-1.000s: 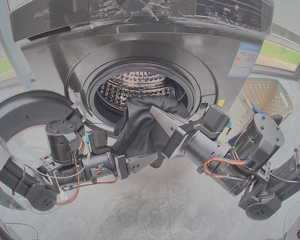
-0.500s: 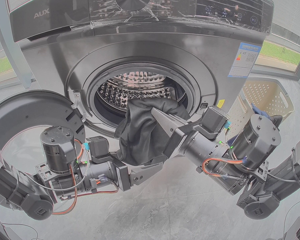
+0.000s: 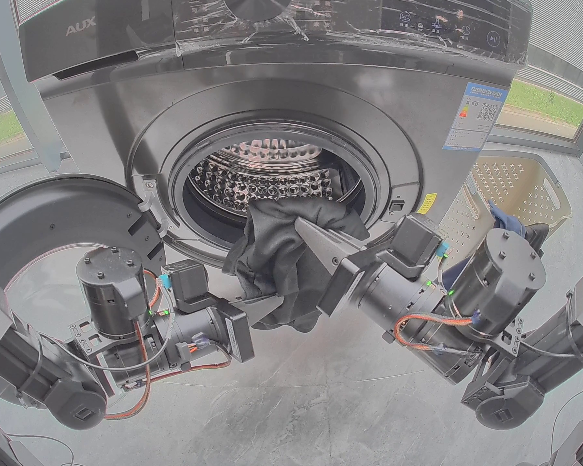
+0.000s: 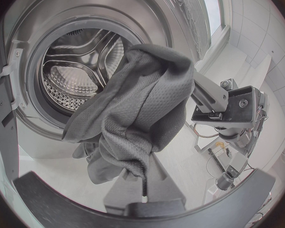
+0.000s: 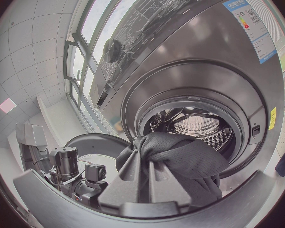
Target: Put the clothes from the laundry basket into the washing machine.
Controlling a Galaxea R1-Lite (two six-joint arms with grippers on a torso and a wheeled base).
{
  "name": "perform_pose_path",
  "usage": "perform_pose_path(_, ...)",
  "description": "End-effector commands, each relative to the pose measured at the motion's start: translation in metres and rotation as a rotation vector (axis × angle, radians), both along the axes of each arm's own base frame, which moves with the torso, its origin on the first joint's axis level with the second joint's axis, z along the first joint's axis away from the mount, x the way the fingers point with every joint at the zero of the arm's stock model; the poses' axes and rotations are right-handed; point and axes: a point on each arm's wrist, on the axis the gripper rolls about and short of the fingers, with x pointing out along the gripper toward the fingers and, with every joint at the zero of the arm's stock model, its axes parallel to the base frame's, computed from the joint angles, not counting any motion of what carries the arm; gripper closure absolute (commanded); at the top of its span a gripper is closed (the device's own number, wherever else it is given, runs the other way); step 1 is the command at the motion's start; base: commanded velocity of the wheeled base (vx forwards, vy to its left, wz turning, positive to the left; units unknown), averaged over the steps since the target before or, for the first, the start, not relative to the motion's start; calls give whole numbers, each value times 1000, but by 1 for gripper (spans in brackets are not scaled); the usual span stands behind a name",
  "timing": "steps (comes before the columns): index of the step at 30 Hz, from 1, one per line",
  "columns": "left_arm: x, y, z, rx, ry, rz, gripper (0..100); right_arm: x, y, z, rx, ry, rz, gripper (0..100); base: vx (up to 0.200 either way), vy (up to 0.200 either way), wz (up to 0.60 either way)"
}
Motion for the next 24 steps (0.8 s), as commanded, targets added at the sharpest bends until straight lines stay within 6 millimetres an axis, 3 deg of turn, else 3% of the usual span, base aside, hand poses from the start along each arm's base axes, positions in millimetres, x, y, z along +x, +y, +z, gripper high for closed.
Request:
perform_pose_path(1, -7, 1, 0, -6, -8, -5, 100, -2, -2, -5, -18, 15, 2, 100, 0, 0, 0)
perform_pose_path(5, -17, 1, 1, -28, -33, -27, 100, -4, -4, -11, -37, 29, 4, 100, 0, 0, 0)
perform_pose_path(6, -20, 1, 0, -30, -35, -33, 100, -4, -4, -11, -38, 30, 4, 0, 0, 0, 0)
perform_pose_path(12, -24, 4, 8, -69, -84, -11, 100, -9, -8, -23, -86, 66, 17, 0, 0, 0, 0)
perform_pose_path(19, -4, 12, 19, -130, -136, 59, 100, -19, -27, -49, -205, 114, 0, 0, 0, 0, 0)
perform_pose_path(24, -1, 12, 29, -190, -175, 76, 100, -27, -39, -60, -256, 151, -2, 0, 0, 0, 0)
